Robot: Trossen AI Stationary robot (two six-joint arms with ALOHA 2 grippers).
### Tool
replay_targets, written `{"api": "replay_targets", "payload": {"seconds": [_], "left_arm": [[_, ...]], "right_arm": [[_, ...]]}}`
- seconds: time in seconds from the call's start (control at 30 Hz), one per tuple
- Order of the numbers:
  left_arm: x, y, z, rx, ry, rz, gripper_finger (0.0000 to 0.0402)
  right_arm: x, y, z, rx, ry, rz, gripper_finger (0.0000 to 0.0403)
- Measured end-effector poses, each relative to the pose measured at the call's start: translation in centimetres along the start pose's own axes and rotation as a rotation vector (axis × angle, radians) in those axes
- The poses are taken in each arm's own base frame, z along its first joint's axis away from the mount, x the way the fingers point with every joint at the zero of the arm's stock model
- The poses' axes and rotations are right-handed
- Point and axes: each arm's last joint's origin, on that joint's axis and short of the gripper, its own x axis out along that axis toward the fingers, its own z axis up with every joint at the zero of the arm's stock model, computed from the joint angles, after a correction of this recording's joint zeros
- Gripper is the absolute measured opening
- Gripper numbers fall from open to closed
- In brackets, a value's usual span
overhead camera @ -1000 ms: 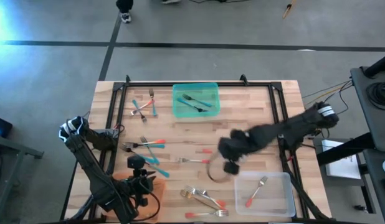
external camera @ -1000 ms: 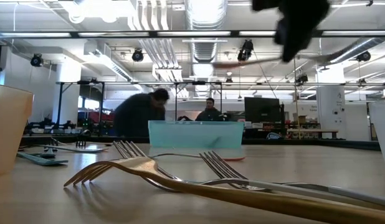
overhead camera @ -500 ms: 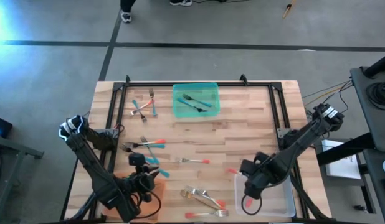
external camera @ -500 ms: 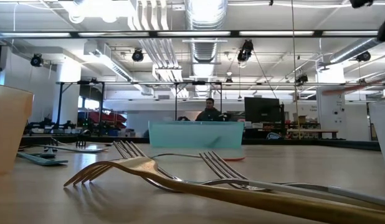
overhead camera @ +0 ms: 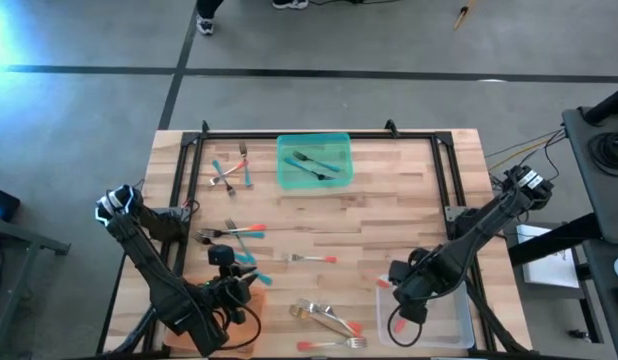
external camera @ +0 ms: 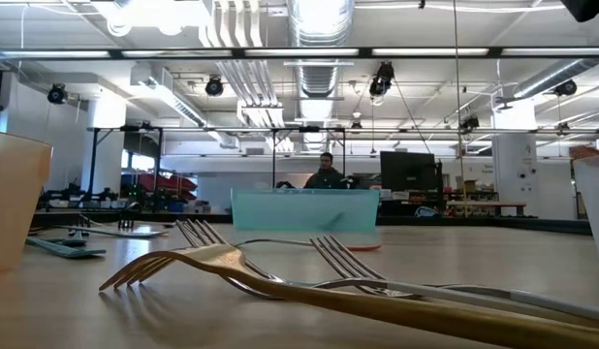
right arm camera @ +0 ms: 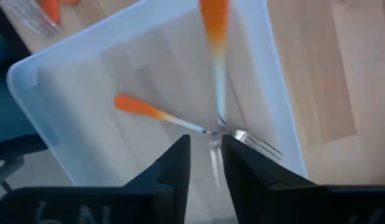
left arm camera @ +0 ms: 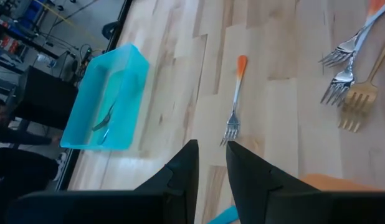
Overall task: Sort silverware by color (type)
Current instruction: Put the orange fork into the transparent bin
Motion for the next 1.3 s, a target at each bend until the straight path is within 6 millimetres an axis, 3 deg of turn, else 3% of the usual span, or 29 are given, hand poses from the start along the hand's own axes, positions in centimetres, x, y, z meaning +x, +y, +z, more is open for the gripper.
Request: {"api": "replay_targets", "payload": {"seconds": [0.23, 0.37, 0.5, 0.63, 0.8, 1.3], "left_arm": [[0.2, 0.1, 0.1, -0.001, -0.001, 0.009, 0.0065], [0.2, 0.1, 0.1, -0.002, -0.001, 0.009, 0.0065], [0.2, 0.1, 0.1, -0.005, -0.003, 0.007, 0.0065], [0.2, 0.1, 0.1, -0.005, -0.003, 0.007, 0.0065], [0.1, 0.0, 0.1, -0.003, 0.001, -0.001, 0.0065], [0.0, 0.0, 0.0, -0.006, 0.022, -0.019, 0.0065]], "right_arm": [[-1.2, 0.1, 1.5, -0.165, -0.135, -0.02, 0.0117], [-2.2, -0.9, 4.2, -0.213, -0.352, -0.14, 0.0114], [-2.5, -3.0, 7.9, -0.118, -0.462, -0.182, 0.0109], [-1.2, -4.5, 11.9, -0.181, -0.462, -0.138, 0.0112], [1.0, -4.6, 16.3, -0.357, -0.487, 0.044, 0.012], [6.9, -3.8, 23.2, -0.537, -0.432, -0.026, 0.0123]]}}
